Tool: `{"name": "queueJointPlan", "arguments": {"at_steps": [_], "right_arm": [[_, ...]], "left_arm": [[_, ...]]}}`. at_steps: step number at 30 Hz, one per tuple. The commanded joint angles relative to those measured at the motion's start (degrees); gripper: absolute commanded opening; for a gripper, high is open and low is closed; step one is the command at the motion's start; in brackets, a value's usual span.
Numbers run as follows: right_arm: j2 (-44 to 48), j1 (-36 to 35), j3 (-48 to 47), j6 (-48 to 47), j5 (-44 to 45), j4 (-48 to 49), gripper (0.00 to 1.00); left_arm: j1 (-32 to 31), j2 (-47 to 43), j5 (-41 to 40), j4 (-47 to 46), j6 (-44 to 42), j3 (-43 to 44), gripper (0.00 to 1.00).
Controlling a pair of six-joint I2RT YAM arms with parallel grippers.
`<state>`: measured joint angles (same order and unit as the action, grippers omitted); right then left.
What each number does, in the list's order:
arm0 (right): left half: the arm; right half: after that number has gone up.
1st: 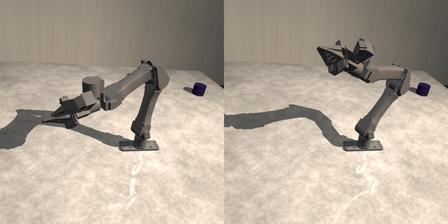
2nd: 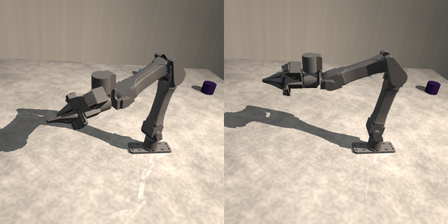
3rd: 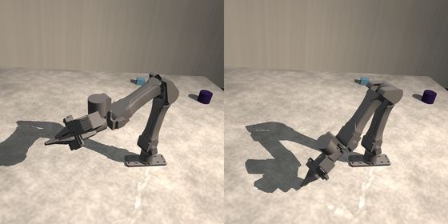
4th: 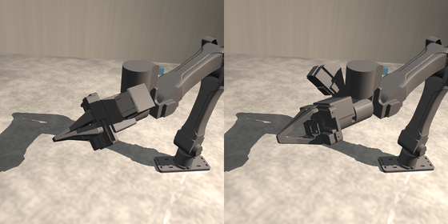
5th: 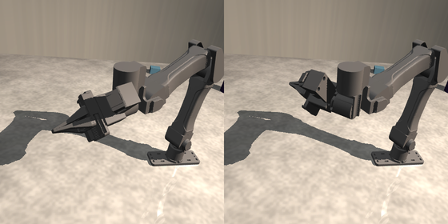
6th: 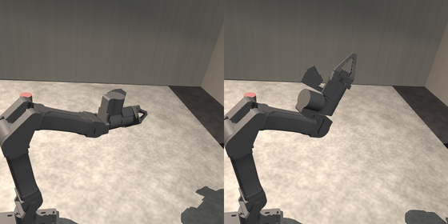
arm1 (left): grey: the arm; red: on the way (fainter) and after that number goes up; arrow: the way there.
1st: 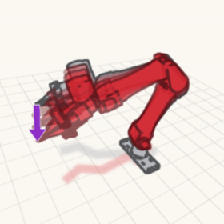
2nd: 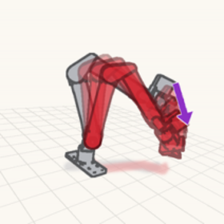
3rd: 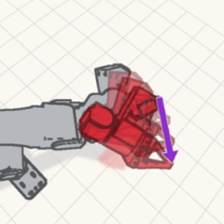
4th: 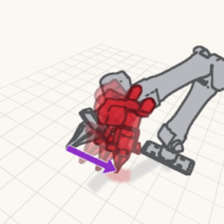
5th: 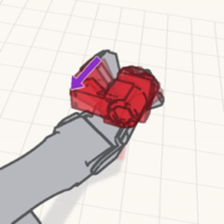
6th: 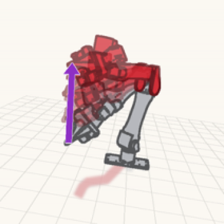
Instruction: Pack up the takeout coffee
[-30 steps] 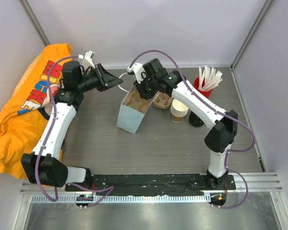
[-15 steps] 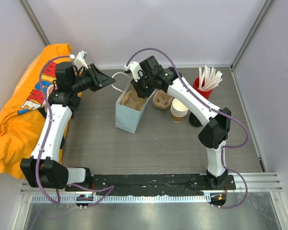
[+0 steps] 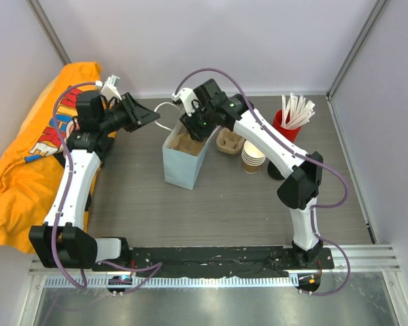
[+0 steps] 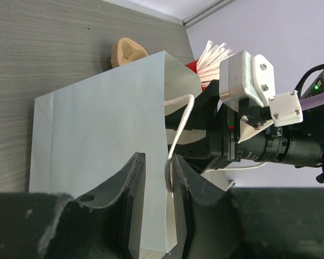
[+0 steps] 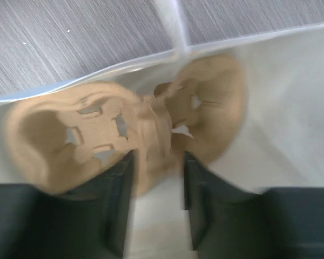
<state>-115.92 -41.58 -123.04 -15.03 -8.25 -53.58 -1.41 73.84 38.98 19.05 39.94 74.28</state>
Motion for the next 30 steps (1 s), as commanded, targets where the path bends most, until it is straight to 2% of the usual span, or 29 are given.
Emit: {"name": "queueJointPlan", "arguments": {"at_steps": [1,3,9,18,28,30], "right_arm": [[-0.01,-0.43,-3.34,-0.97,-0.63,-0.03,0.53],[0.16,-0.43,-3.61,-1.23,-0.80,-0.38,0.61],[1.22,-0.43,-4.92,-2.11,-1.85,-0.91,0.73],[2.01,-0.43,-7.21,-3.34,-5.37,-1.00,0.86],[3.24,-0.43,-7.39,-3.87,-5.28,-0.29,1.00],[3.59,-0.43,-7.30,-3.96,-5.29,-0.29,1.00]], "left_arm": [[0.79,-1.69,-0.05,-2.08,-0.83,-0.10,0.31],[0.88,-1.86,-0.05,-2.08,-0.83,-0.10,0.31],[0.97,-1.69,-0.31,-1.82,-1.01,-0.01,0.31],[1.06,-1.77,-0.22,-2.00,-1.18,-0.36,0.30],[1.06,-2.04,0.48,-1.73,-1.97,-0.01,0.30],[1.06,-2.04,0.74,-1.73,-2.06,-0.01,0.30]]}}
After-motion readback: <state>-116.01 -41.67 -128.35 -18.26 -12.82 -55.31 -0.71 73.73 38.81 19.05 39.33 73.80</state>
